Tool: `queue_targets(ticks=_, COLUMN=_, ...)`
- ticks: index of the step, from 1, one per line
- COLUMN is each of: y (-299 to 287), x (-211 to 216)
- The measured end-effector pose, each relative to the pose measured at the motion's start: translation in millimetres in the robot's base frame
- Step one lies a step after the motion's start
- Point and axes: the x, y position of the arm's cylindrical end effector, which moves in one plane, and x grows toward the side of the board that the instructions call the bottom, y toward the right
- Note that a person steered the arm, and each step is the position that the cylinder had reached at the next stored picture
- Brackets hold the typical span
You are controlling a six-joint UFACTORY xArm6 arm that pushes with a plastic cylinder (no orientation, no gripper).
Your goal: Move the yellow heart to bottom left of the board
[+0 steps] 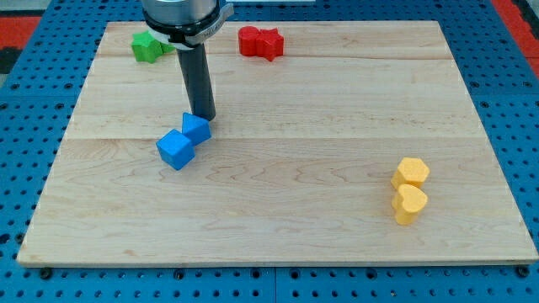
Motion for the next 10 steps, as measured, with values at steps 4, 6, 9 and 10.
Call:
queue_targets(ticks=4, y=69.8, x=-91.7)
queue_targets(ticks=6, y=177.4, x=-126.1)
queue_targets(ticks=9, y=305.8, x=92.5)
queue_targets(ticks=10, y=305.6, x=116.6)
